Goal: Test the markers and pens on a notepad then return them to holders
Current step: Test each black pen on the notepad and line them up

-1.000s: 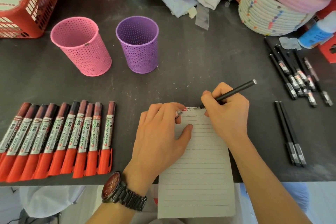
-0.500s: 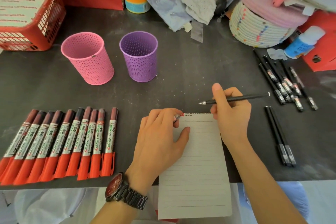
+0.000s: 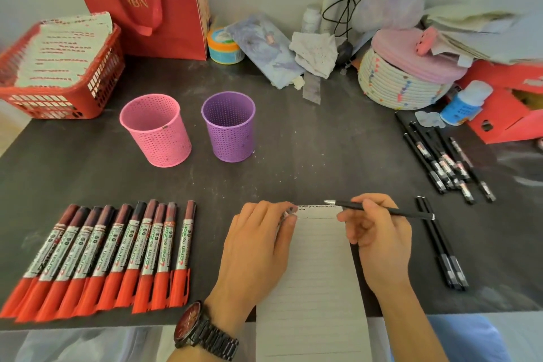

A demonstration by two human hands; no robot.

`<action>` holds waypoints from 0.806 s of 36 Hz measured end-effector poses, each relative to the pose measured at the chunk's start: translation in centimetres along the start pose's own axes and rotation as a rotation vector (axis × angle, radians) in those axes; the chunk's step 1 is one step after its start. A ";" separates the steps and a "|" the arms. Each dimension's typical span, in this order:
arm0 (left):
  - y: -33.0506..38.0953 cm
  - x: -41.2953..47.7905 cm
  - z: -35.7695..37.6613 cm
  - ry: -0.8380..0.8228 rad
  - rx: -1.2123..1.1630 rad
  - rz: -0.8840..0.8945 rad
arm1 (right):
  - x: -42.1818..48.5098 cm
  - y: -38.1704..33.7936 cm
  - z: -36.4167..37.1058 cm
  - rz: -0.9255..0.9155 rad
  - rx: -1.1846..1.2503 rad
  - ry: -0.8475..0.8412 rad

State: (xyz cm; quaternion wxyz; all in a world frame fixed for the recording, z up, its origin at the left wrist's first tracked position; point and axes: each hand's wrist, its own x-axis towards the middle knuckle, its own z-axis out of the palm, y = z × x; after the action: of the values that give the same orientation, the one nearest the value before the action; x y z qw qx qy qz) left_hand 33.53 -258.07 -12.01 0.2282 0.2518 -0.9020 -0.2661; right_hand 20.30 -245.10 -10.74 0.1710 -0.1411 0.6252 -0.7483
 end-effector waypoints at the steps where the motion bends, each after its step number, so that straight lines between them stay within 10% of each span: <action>1: -0.1 0.0 0.0 -0.010 0.006 0.002 | 0.0 0.0 0.0 -0.009 -0.020 0.001; 29: -0.8 -0.3 0.4 0.001 -0.090 -0.013 | -0.5 0.3 0.5 -0.095 -0.270 -0.012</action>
State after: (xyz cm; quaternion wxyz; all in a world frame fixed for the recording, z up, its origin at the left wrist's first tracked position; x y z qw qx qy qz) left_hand 33.80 -258.38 -12.84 0.2380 0.2474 -0.8873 -0.3080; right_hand 20.95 -245.38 -10.91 0.1183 -0.1967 0.7118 -0.6638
